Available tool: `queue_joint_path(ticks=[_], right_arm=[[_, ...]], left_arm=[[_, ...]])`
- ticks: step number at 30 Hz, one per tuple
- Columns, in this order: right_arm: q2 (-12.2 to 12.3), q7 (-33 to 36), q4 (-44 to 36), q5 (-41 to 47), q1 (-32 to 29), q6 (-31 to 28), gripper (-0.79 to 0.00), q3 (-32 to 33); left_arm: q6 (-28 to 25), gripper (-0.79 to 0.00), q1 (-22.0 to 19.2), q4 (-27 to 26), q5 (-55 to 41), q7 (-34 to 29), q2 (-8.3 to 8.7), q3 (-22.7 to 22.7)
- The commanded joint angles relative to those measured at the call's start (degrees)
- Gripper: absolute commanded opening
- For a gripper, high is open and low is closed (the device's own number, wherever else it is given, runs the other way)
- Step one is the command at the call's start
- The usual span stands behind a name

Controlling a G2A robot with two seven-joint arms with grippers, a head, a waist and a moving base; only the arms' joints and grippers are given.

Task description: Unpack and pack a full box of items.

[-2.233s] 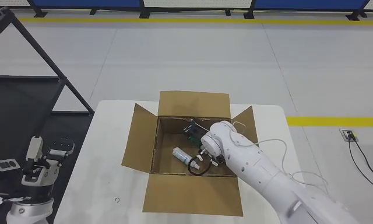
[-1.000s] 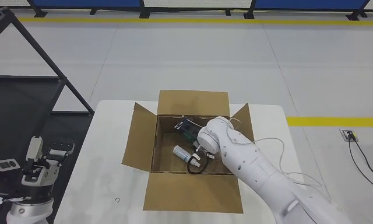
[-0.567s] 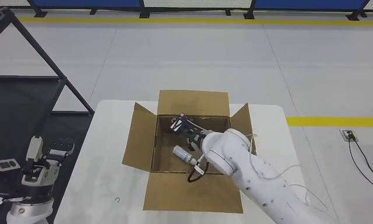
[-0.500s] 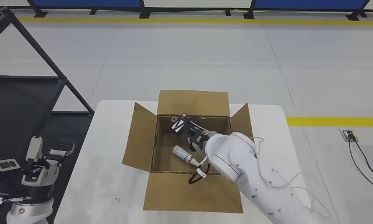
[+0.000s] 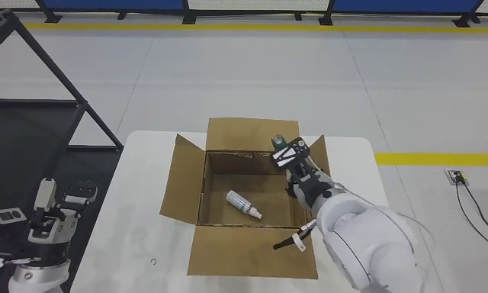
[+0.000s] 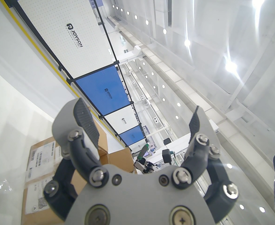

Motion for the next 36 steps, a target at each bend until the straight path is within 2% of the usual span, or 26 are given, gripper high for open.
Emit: queue_joint_path(ticks=[1, 8, 15, 19, 22, 30, 36], right_arm=[[0.26, 0.86, -2.64, -1.03, -2.48, 0.76, -0.785, 2.57], [0.62, 5.71, -8.51, -9.58, -9.31, 4.28, -0.785, 6.30], [0.41, 8.65, -6.82, -10.27, -11.98, 7.79, -0.785, 11.48], [0.33, 8.60, -5.01, -8.06, -13.63, 10.17, -0.785, 16.51], [0.42, 8.01, -4.39, -4.93, -15.38, 9.83, -0.785, 20.86], [0.88, 4.12, 0.15, 8.02, -19.64, 4.41, -0.785, 32.20], [1.40, 2.65, 8.94, 11.94, -18.59, 0.87, -0.785, 35.41]], left_arm=[[0.00, 0.000, 0.00, 0.00, 0.00, 0.00, 0.00, 0.00], [0.00, 0.000, 0.00, 0.00, 0.00, 0.00, 0.00, 0.00], [0.00, 0.000, 0.00, 0.00, 0.00, 0.00, 0.00, 0.00], [0.00, 0.000, 0.00, 0.00, 0.00, 0.00, 0.00, 0.00], [0.00, 0.000, 0.00, 0.00, 0.00, 0.00, 0.00, 0.00], [0.00, 0.000, 0.00, 0.00, 0.00, 0.00, 0.00, 0.00], [0.00, 0.000, 0.00, 0.00, 0.00, 0.00, 0.00, 0.00]])
